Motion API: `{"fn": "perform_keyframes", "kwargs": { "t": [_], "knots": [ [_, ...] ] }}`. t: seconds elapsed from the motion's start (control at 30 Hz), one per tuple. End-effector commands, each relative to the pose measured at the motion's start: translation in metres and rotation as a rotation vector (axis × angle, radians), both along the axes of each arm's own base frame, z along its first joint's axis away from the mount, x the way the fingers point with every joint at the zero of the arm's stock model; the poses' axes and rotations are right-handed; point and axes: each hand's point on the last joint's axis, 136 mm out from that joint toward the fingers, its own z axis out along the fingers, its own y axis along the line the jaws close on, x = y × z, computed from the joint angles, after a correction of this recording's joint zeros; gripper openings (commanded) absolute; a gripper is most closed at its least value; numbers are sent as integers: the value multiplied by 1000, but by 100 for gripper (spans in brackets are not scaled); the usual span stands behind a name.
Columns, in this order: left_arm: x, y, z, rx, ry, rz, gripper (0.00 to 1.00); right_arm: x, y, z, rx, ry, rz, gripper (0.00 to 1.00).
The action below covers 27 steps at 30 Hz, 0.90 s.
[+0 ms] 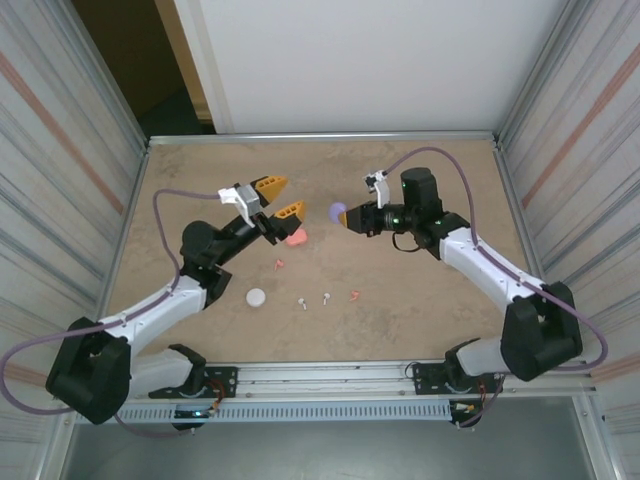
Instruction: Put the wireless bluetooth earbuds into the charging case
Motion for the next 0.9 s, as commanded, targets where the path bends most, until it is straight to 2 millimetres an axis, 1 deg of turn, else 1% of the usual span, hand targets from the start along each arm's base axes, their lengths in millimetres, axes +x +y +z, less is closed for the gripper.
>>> {"fn": "perform_keyframes", "kwargs": {
  "t": [0.0,0.17,0.43,0.7,0.87],
  "knots": [
    [10,17,0,5,-8,127,69,6,-6,-33,-42,126,-49,21],
    [13,24,-2,7,0,174,69,9,-3,-75,-69,255,-48,20],
    [11,25,-2,17,-2,176,70,17,-1,-129,-91,412,-67,19],
    [12,25,-3,28,3,179,70,21,-7,-166,-120,519,-98,19],
    [12,24,-4,32,4,180,70,21,-8,-176,-132,552,-103,19]
  ]
}}
